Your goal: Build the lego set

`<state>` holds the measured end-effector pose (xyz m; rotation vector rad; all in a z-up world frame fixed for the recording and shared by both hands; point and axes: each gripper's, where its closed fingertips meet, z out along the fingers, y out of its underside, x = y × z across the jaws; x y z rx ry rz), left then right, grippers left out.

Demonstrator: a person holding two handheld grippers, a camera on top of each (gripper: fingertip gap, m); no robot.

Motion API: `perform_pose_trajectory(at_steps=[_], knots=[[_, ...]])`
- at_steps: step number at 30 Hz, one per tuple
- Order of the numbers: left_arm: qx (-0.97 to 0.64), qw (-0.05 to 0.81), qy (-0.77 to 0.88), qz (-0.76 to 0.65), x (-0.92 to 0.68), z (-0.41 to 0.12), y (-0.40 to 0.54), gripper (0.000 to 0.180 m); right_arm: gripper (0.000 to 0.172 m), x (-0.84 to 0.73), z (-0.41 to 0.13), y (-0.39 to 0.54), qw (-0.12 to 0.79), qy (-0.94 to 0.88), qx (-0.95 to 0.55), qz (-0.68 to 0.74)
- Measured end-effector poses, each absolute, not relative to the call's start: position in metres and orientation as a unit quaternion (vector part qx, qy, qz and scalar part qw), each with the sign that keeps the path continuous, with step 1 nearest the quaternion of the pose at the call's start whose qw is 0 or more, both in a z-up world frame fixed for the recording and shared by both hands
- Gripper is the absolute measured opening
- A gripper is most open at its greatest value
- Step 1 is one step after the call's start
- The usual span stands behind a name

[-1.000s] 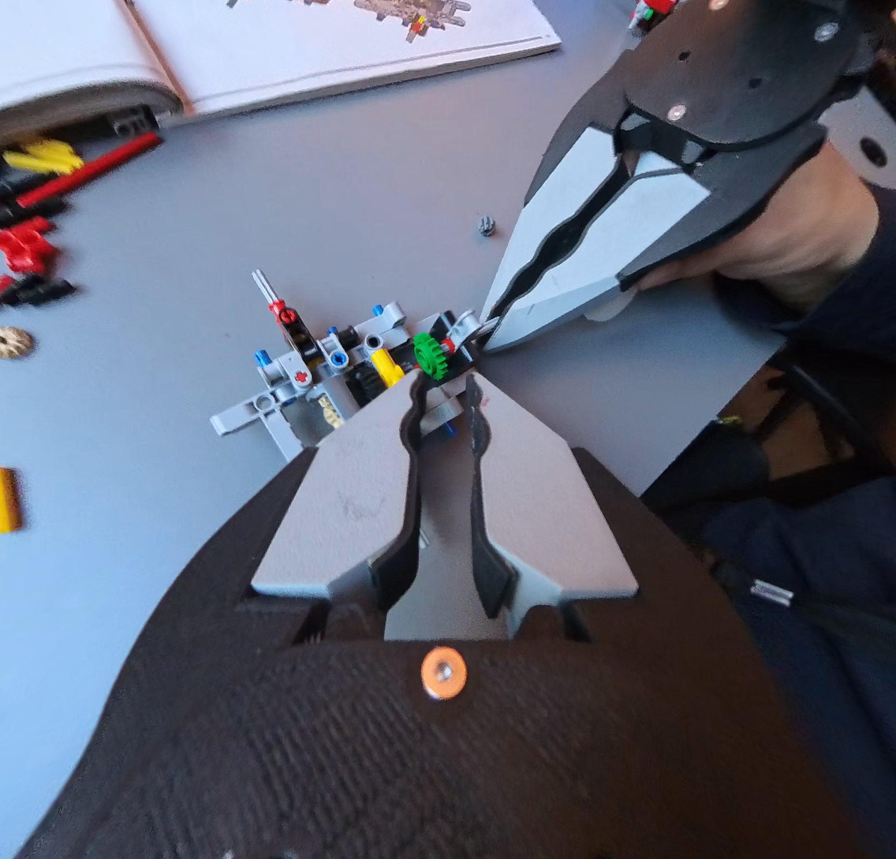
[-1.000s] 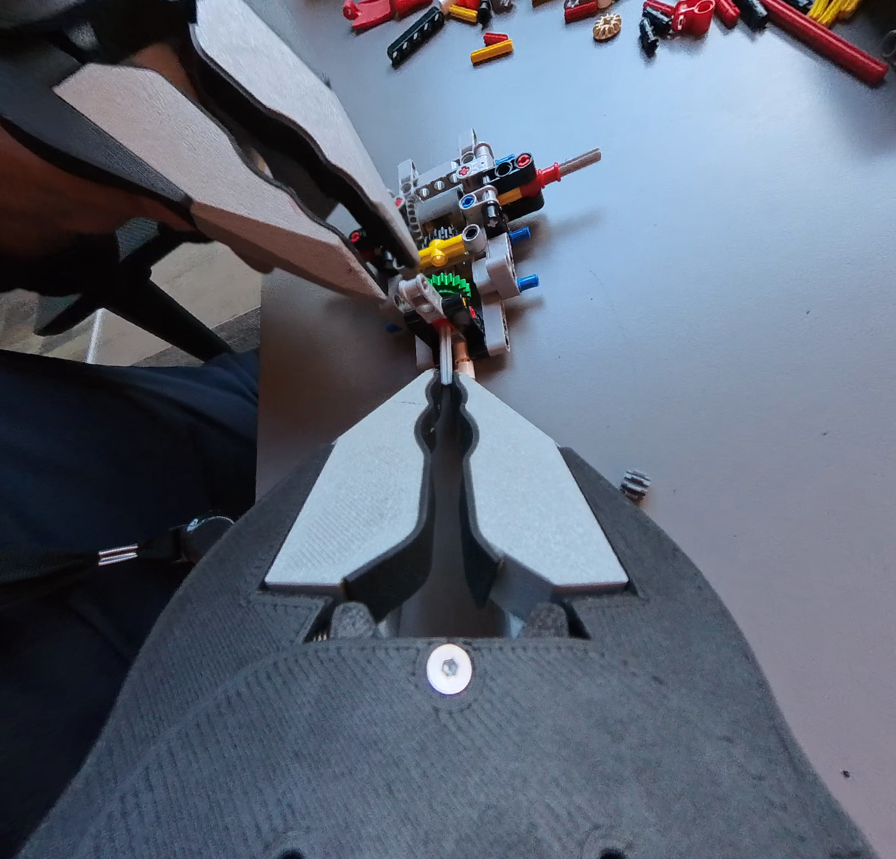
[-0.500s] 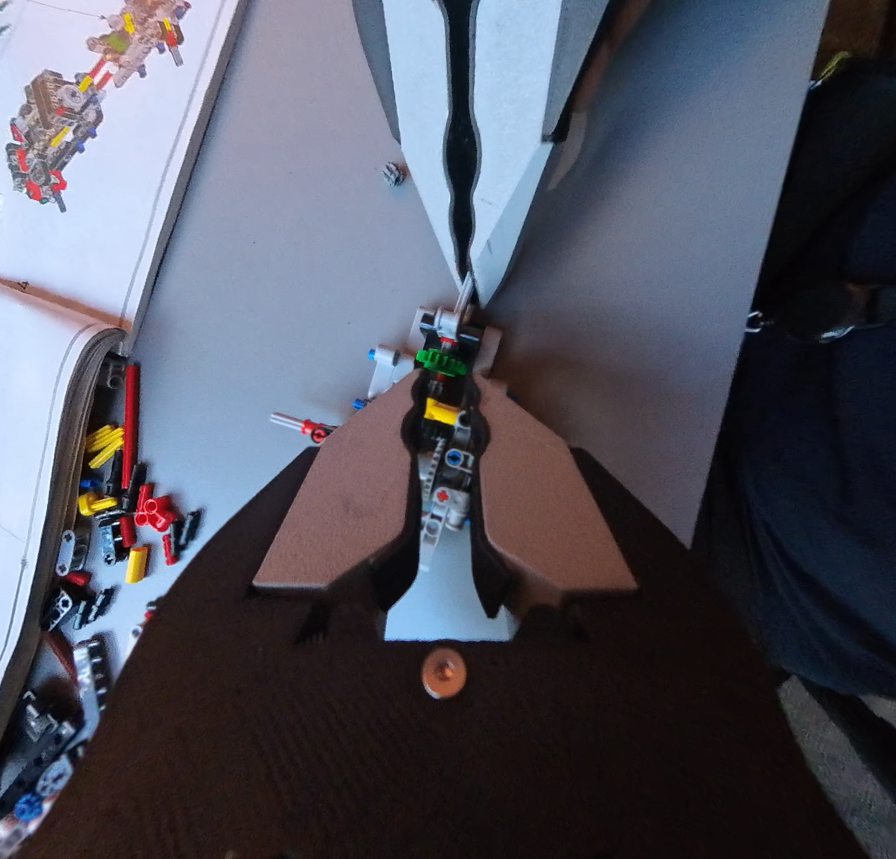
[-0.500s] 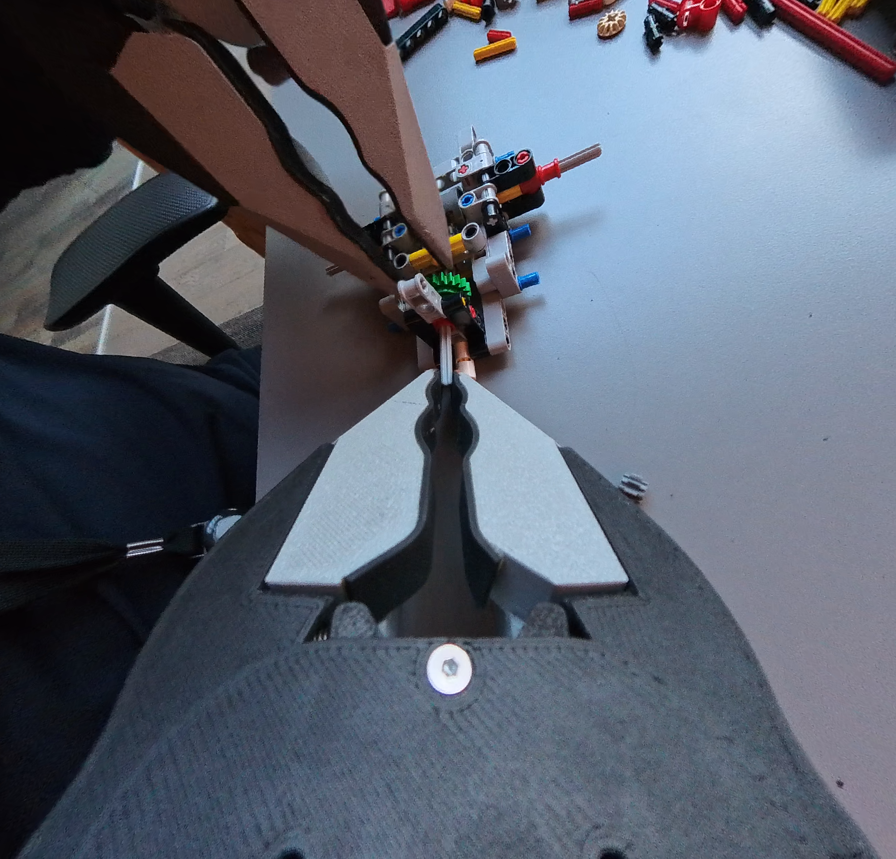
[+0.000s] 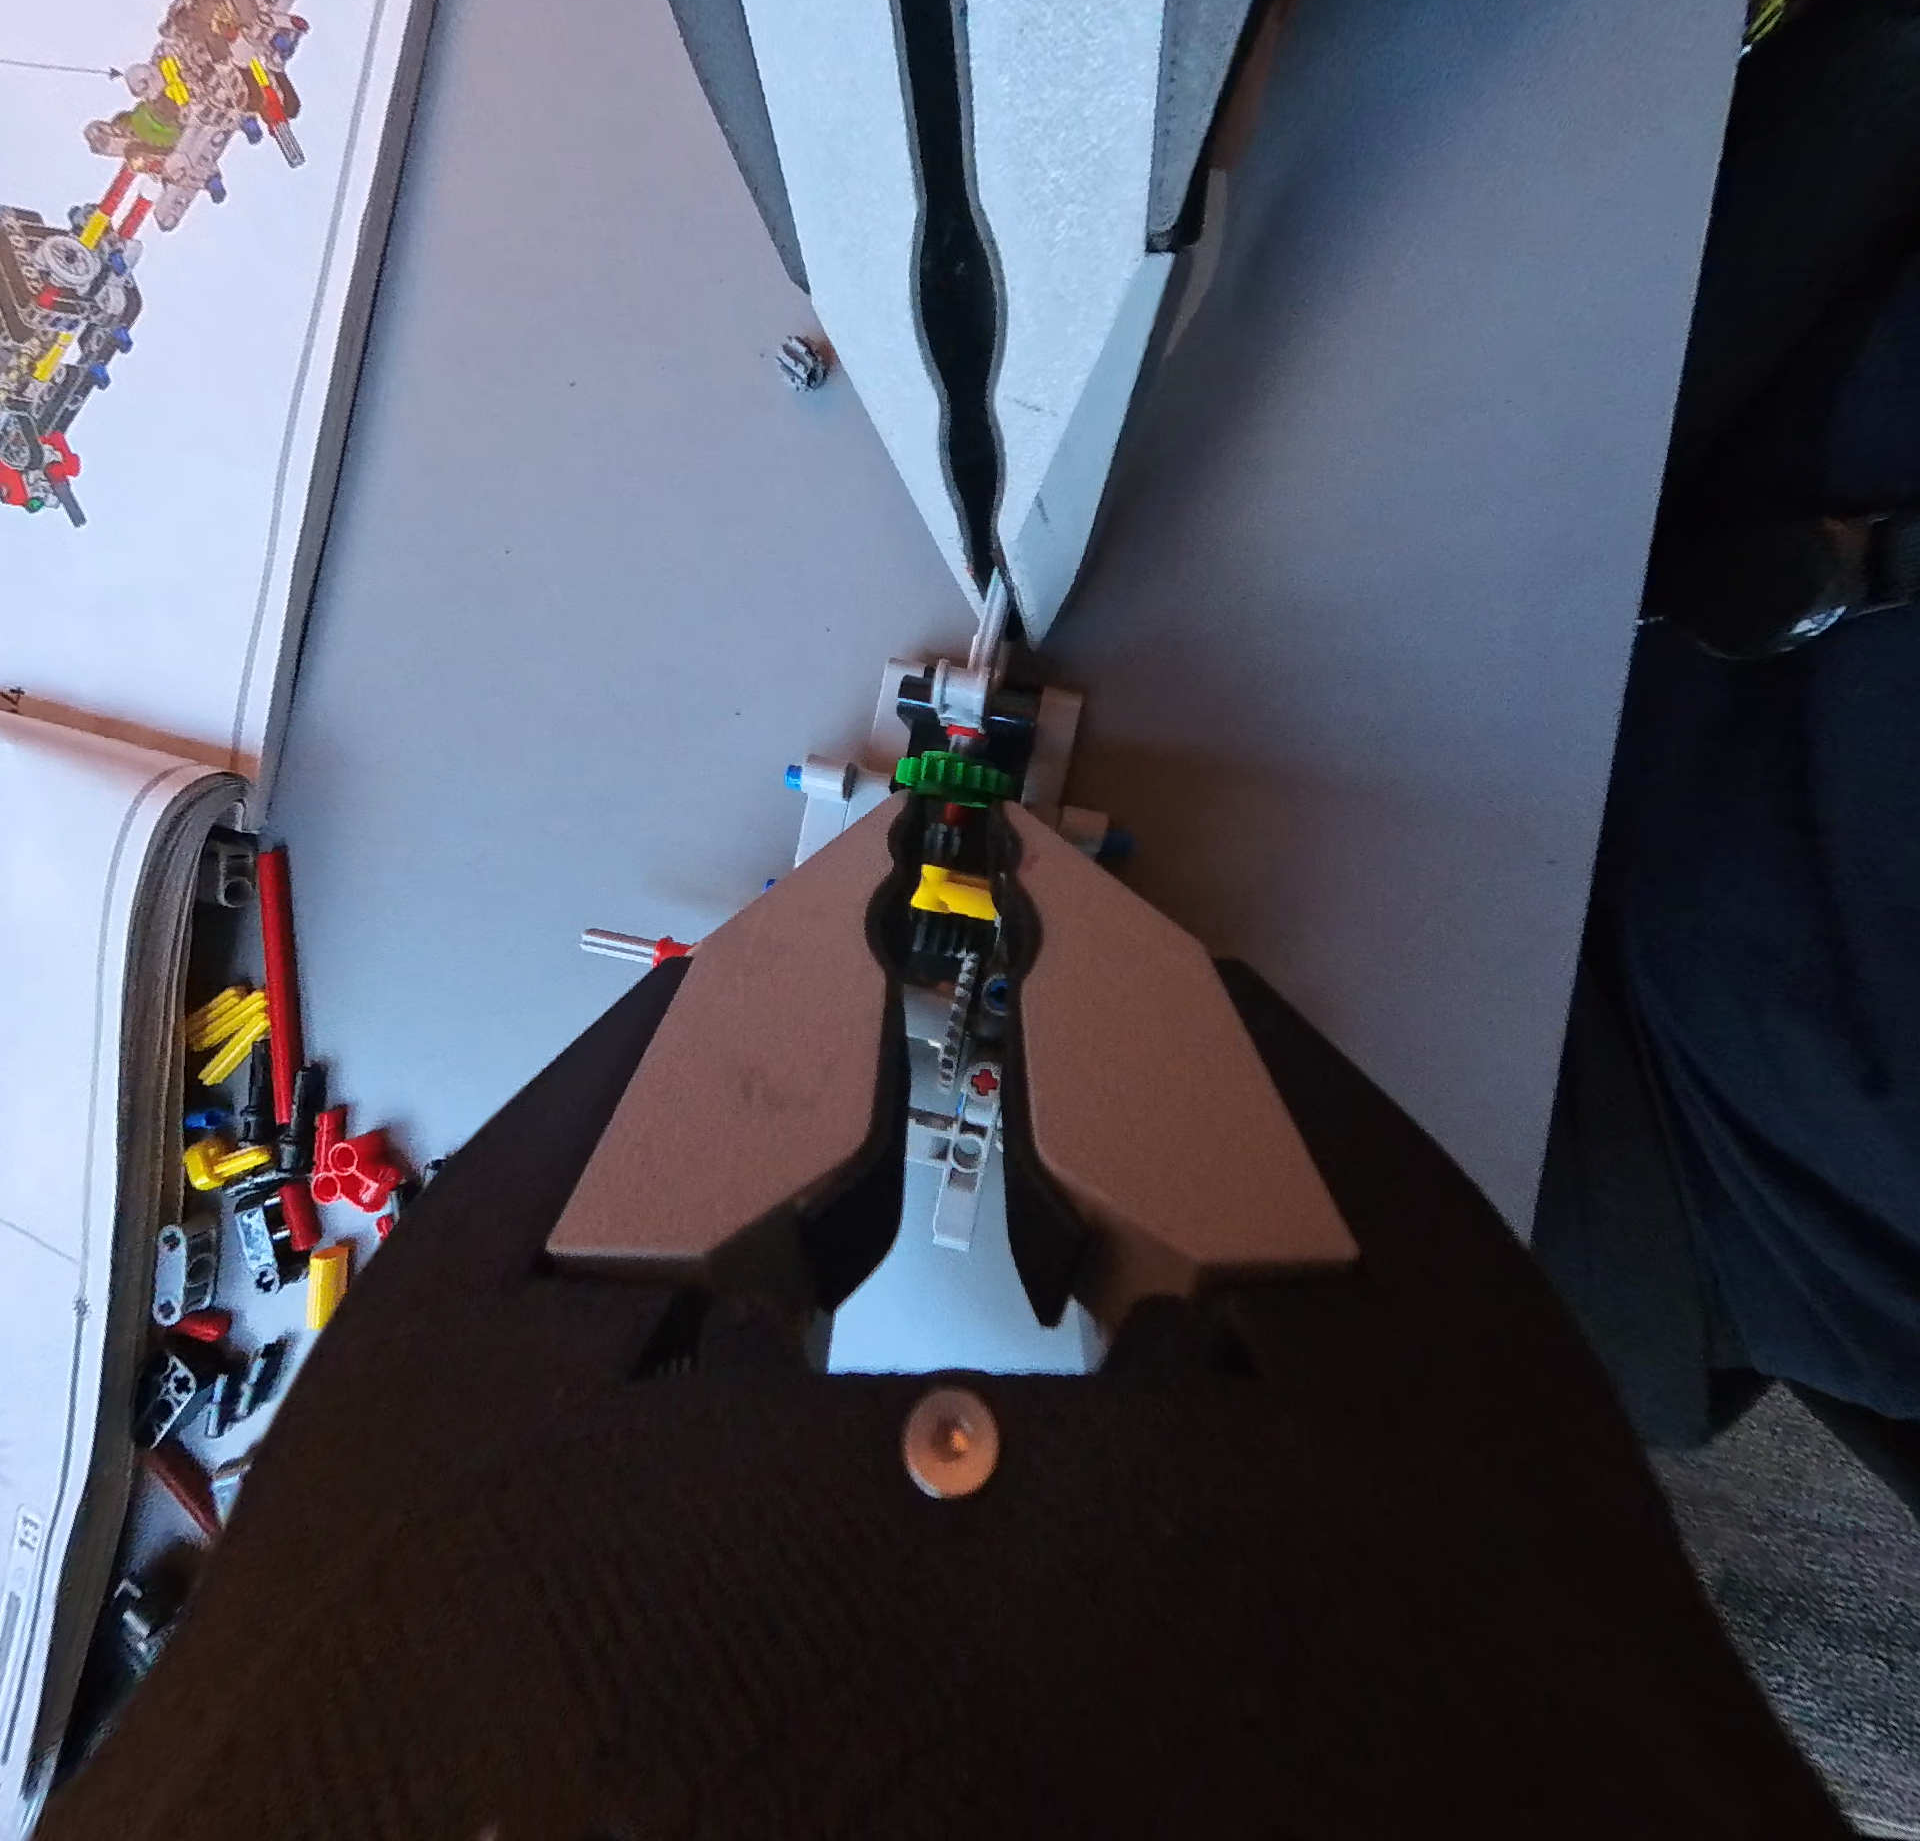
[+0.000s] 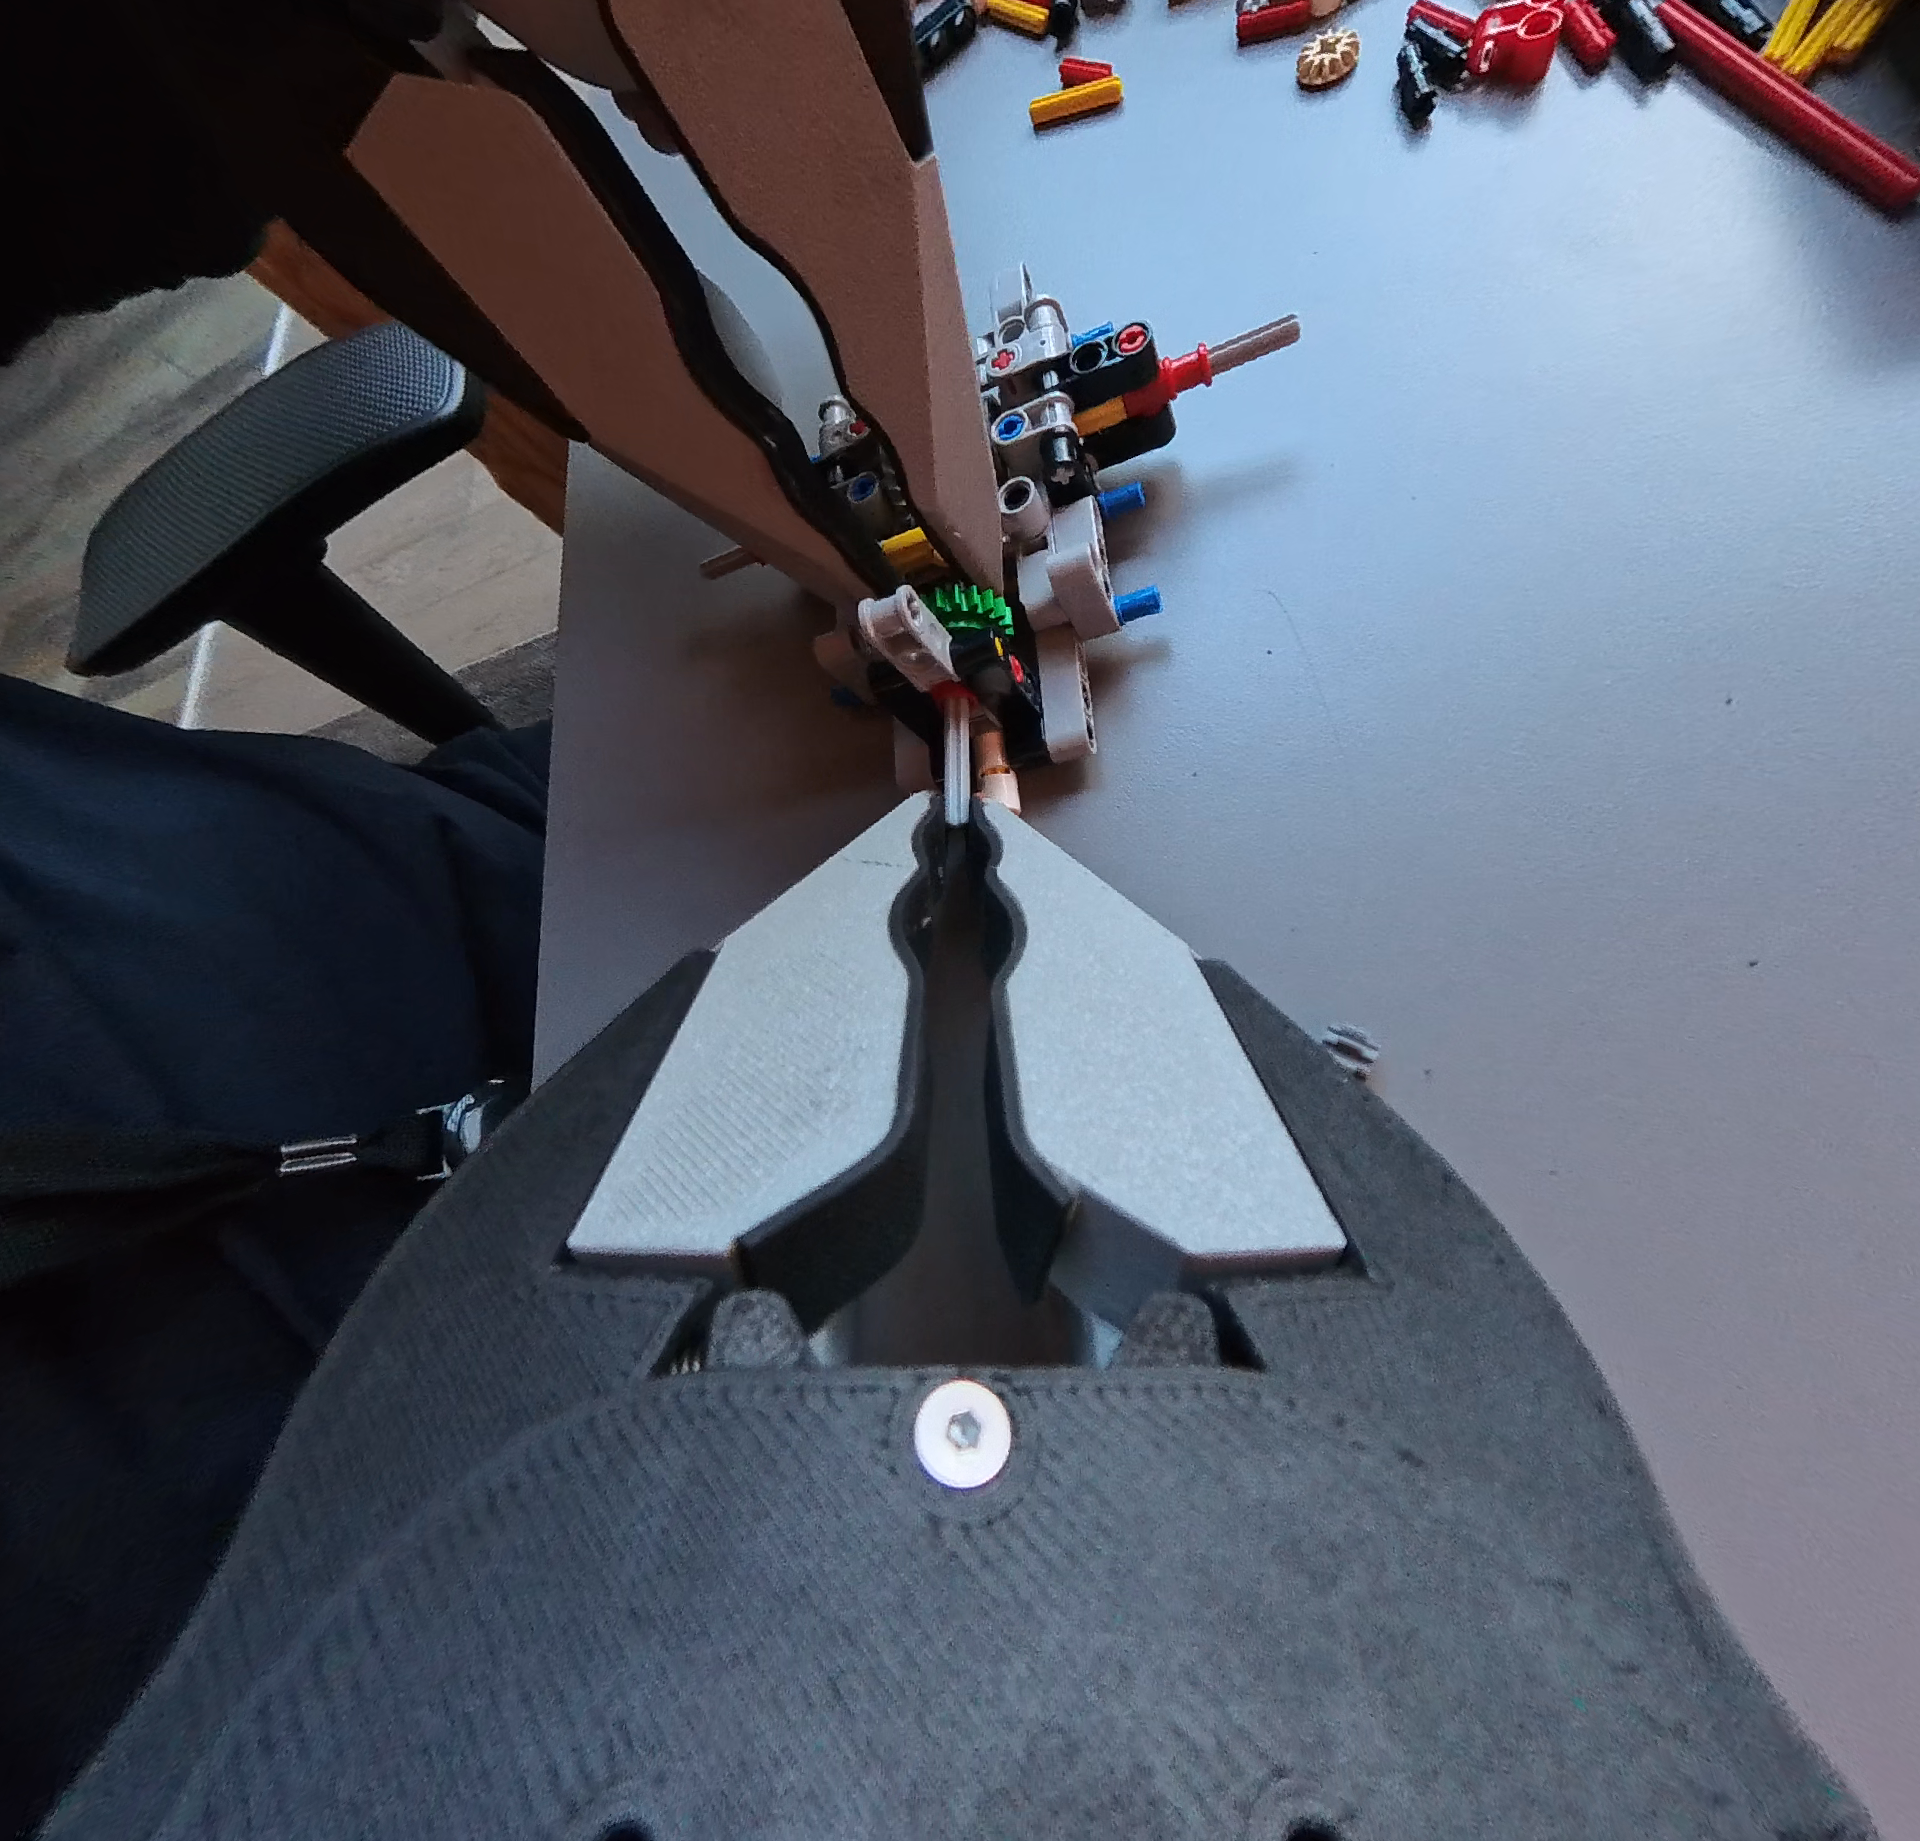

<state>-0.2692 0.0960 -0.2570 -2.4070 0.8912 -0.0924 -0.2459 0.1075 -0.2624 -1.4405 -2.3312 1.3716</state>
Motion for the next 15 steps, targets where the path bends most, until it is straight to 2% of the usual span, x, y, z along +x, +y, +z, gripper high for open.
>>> perform_pose_trajectory(at_steps=[5,15], knots=[[-0.896,0.29,0.332,-0.046,-0.2691,-0.257,0.0963,0.007,0.0,-0.2462,-0.2624,0.1081,0.055,-0.777,-0.449,0.437],[-0.899,0.298,0.311,-0.074,-0.2706,-0.2573,0.0973,0.007,0.0,-0.2545,-0.2627,0.1136,0.15,-0.815,-0.395,0.396]])
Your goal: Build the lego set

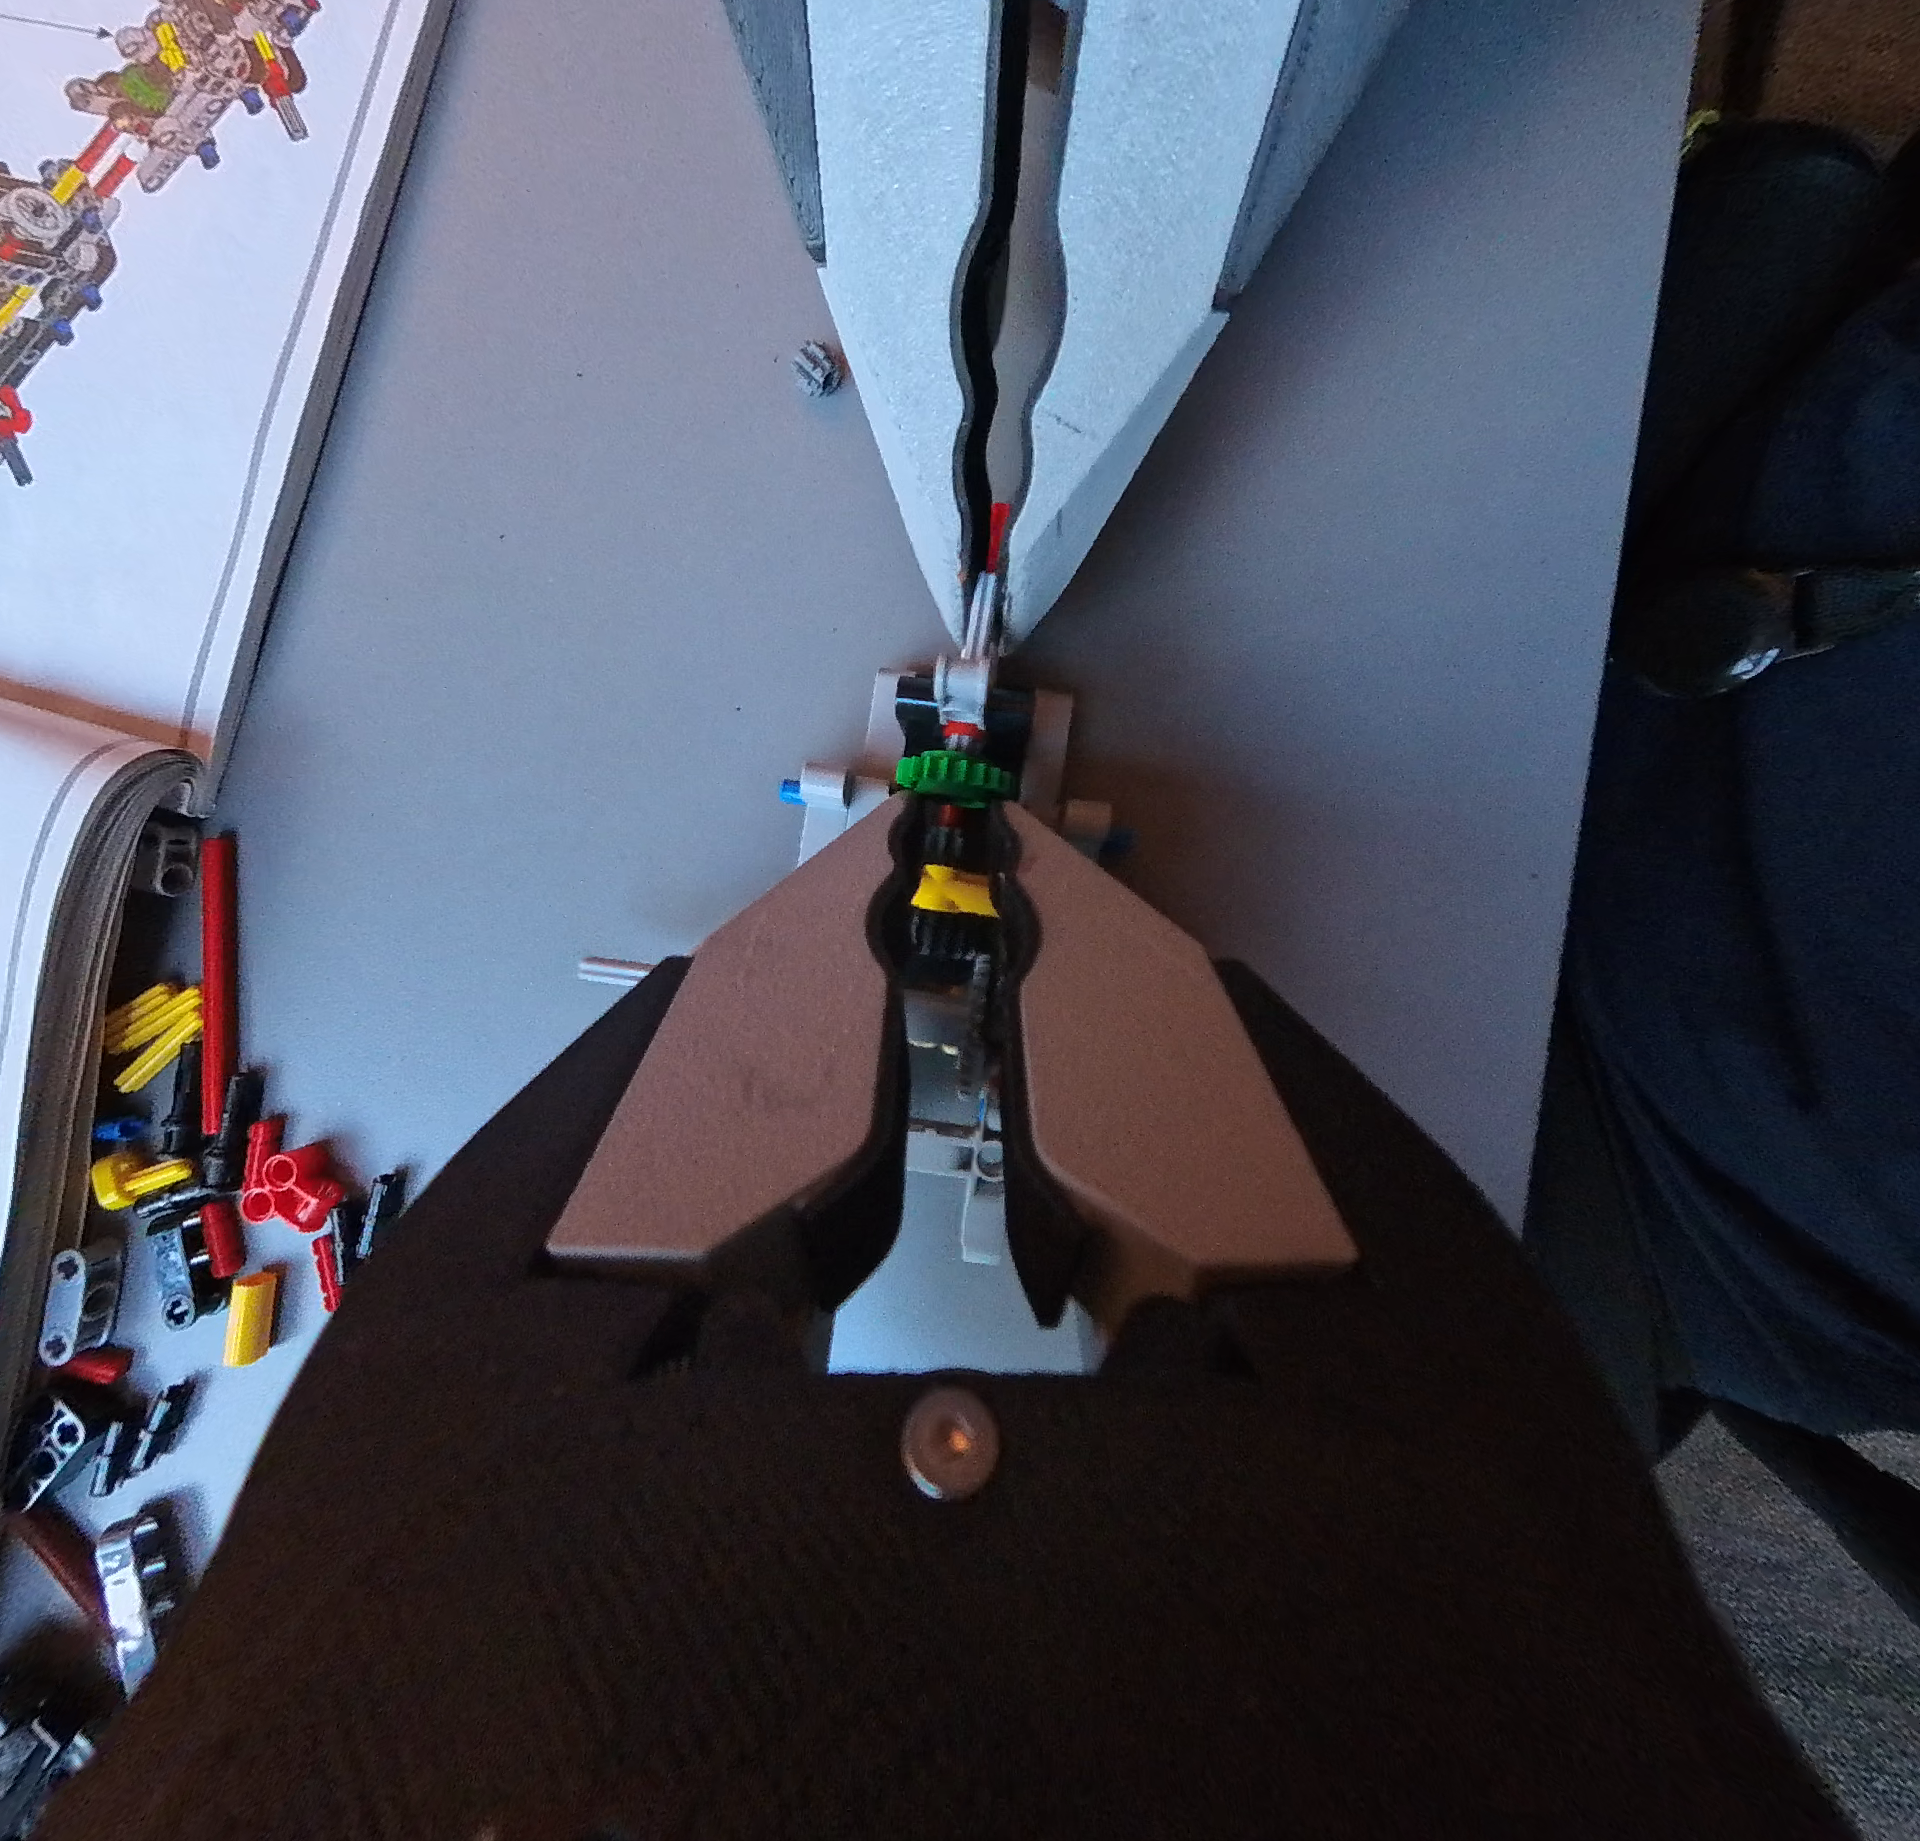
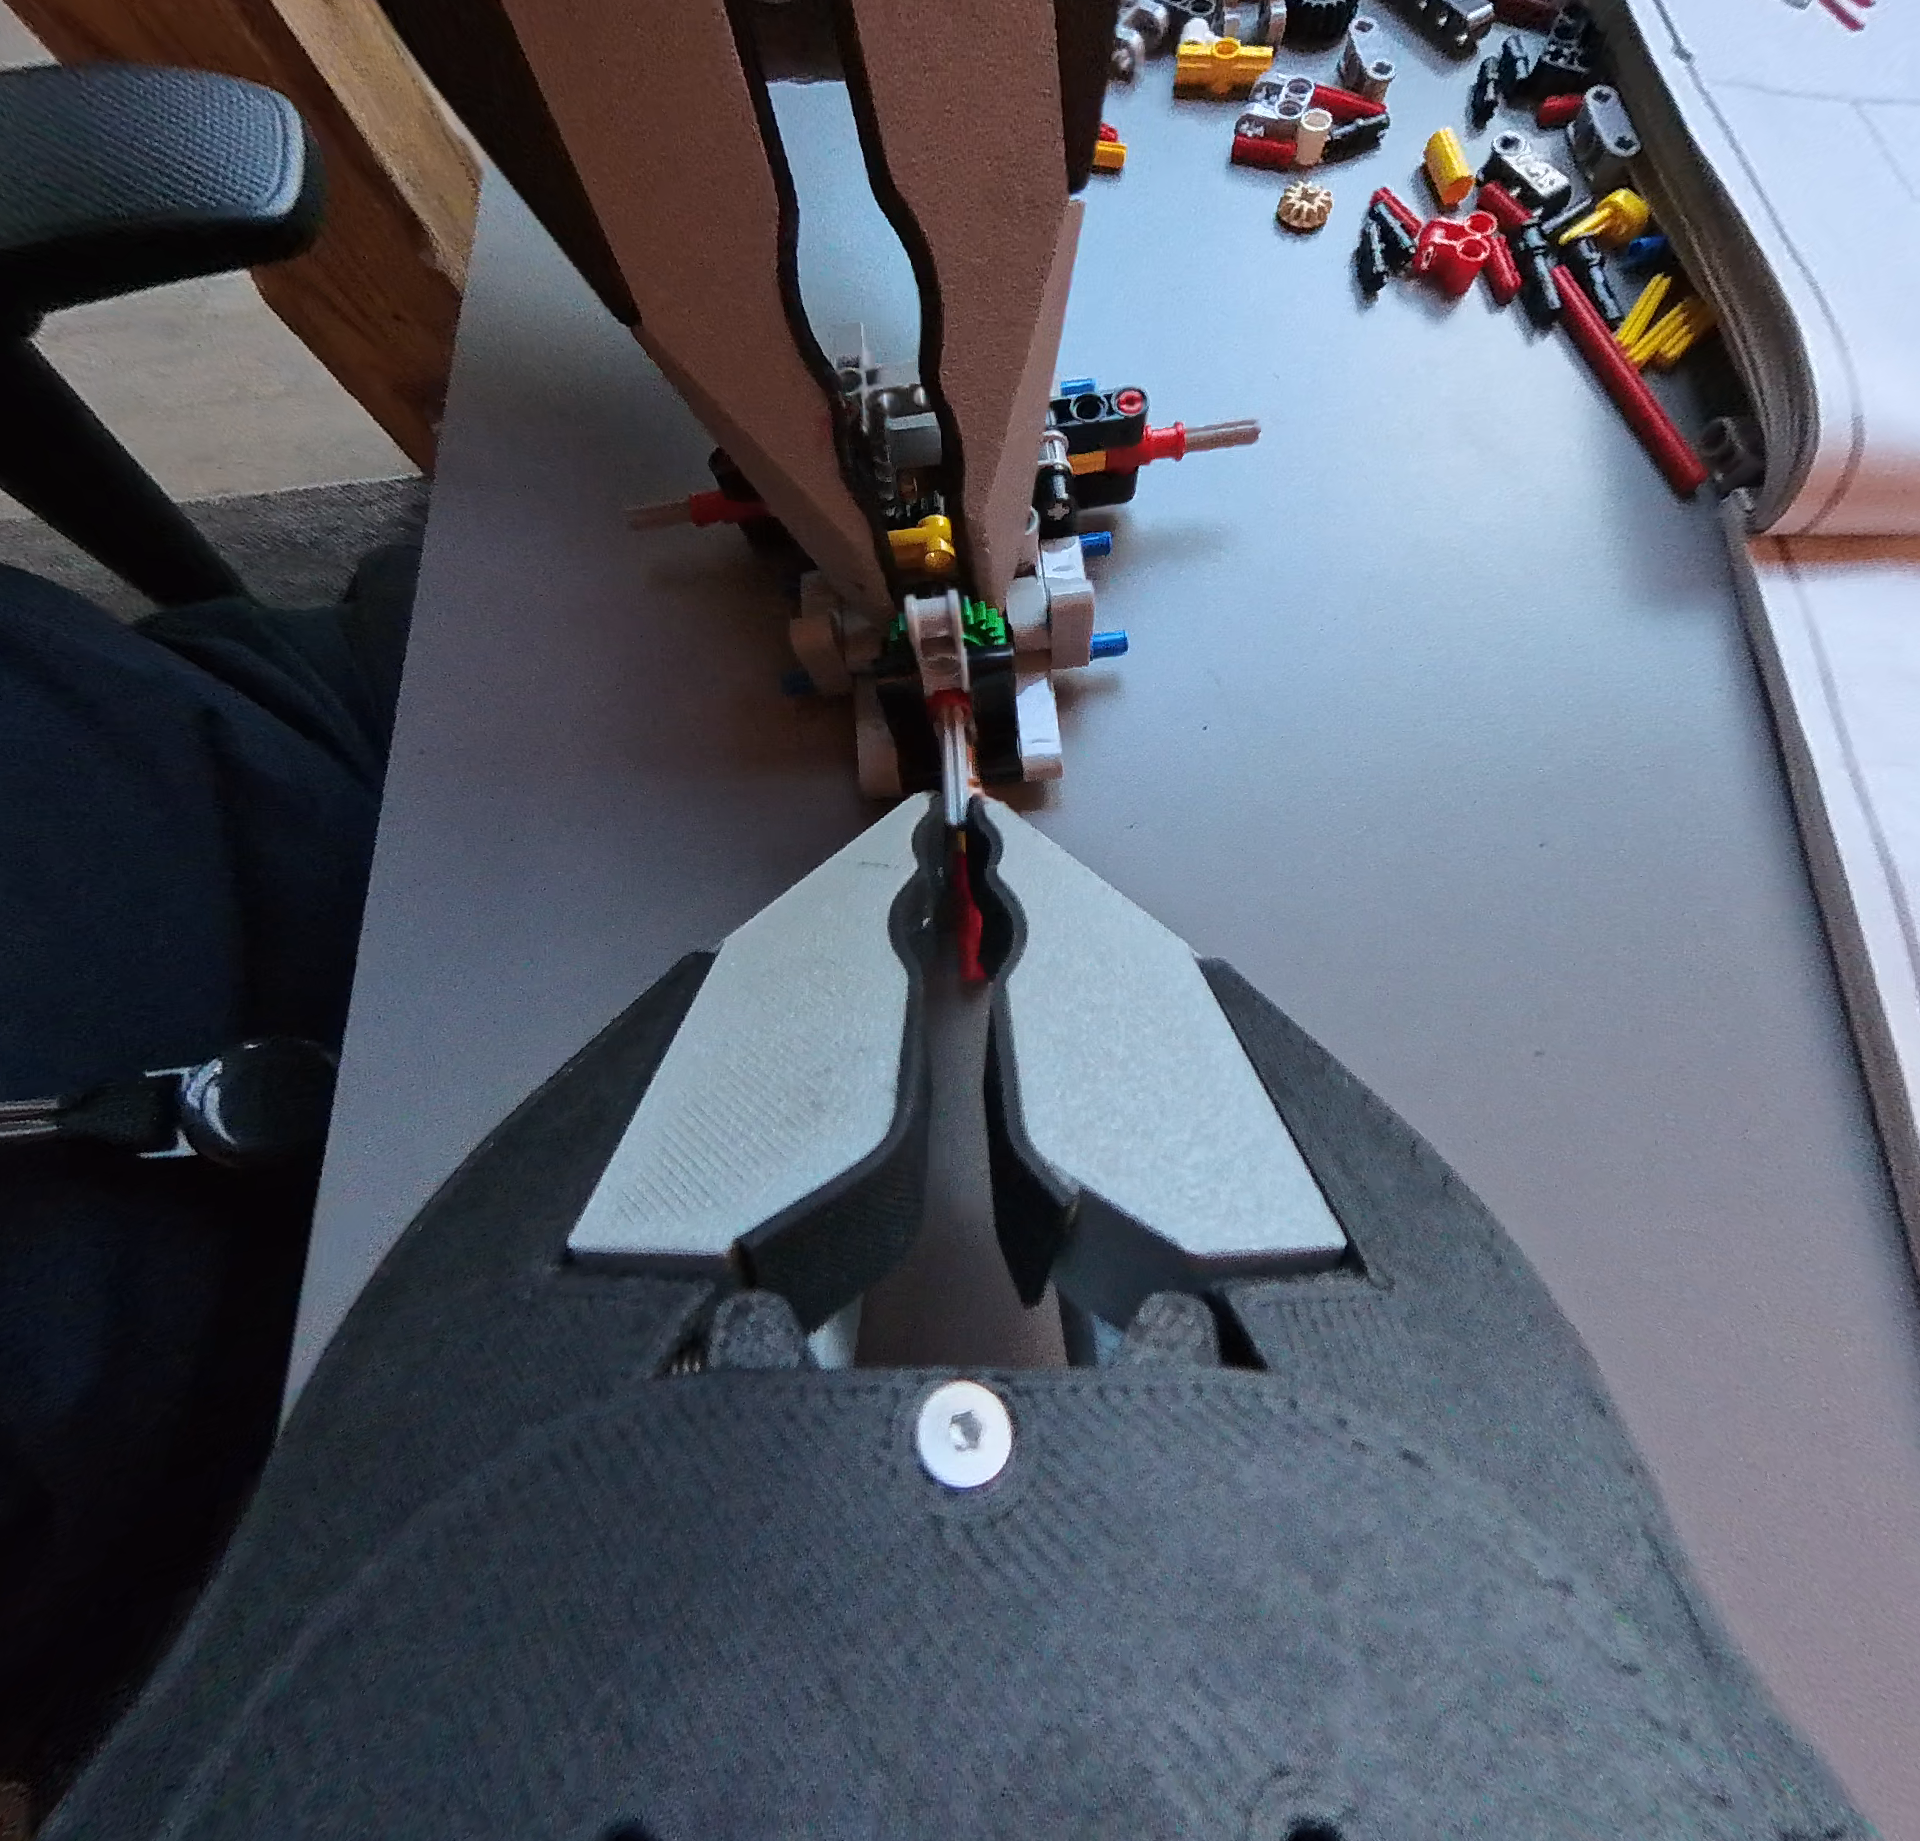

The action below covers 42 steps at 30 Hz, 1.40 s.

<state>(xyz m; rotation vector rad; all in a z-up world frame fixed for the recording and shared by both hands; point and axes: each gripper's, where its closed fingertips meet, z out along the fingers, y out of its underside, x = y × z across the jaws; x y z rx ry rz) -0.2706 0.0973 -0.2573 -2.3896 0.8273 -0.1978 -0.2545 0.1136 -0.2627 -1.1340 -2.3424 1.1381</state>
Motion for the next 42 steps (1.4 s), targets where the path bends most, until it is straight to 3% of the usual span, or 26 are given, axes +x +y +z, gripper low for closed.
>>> perform_pose_trajectory(at_steps=[42], knots=[[-0.903,0.308,0.293,-0.056,-0.267,-0.2578,0.1037,0.008,0.001,-0.2539,-0.263,0.1175,0.131,-0.804,-0.411,0.41]])
